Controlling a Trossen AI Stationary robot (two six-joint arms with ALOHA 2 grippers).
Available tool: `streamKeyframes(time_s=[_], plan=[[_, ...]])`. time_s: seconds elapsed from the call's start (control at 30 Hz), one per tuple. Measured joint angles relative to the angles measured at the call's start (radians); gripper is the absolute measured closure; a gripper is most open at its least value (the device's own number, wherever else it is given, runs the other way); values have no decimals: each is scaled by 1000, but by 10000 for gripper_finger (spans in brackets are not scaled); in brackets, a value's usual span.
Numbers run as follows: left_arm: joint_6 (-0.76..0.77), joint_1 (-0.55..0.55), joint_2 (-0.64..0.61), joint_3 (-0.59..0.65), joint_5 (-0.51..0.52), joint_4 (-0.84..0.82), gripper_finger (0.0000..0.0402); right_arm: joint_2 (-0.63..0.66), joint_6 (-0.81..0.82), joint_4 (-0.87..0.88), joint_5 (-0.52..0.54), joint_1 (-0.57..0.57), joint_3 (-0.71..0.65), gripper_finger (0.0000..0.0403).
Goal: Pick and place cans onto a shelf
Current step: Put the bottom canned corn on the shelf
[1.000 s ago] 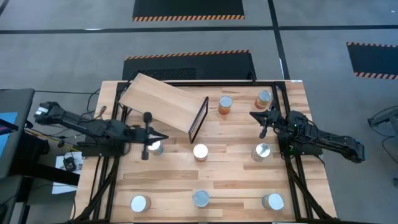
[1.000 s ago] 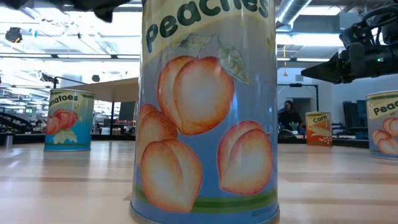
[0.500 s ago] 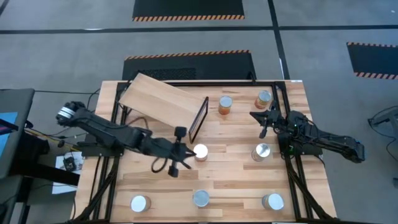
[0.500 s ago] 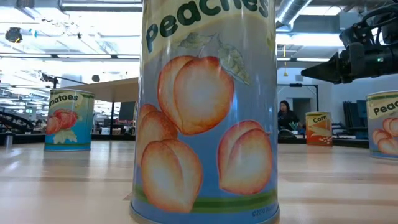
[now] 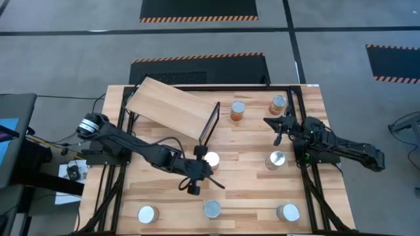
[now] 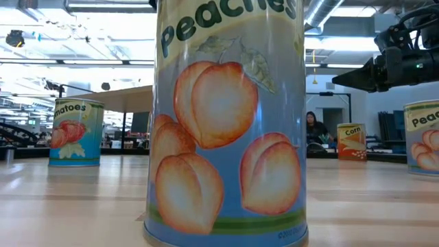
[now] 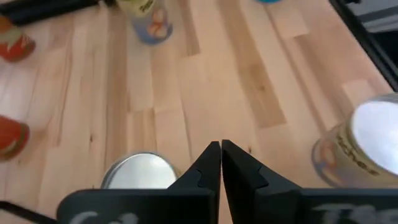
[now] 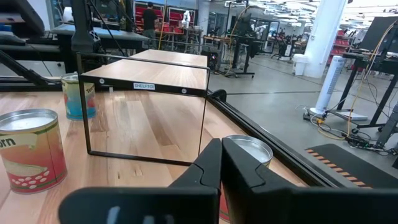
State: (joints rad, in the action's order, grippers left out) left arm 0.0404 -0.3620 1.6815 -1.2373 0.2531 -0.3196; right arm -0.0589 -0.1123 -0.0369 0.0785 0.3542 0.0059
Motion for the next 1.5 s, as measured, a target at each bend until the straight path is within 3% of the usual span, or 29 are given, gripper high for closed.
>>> streamKeyframes(time_s=[0.23, 0.4, 0.53, 0.87, 1.03, 1.23, 1.5], plan=[[24, 9, 15, -1, 95, -16, 336, 0, 0, 0, 0, 0, 0, 374], [6, 45, 43, -1, 68, -13, 306, 0, 0, 0, 0, 0, 0, 374], [2, 66, 86, 0, 40, -7, 296, 0, 0, 0, 0, 0, 0, 376], [-41, 72, 139, -1, 97, -3, 294, 0, 0, -1, 0, 0, 0, 376], [-48, 72, 139, -1, 99, -8, 316, 0, 0, -1, 0, 0, 0, 374], [-117, 72, 135, -3, 49, -21, 392, 0, 0, -1, 0, 0, 0, 376], [-275, 24, 89, -60, -72, -112, 401, 0, 0, -1, 0, 0, 0, 374]])
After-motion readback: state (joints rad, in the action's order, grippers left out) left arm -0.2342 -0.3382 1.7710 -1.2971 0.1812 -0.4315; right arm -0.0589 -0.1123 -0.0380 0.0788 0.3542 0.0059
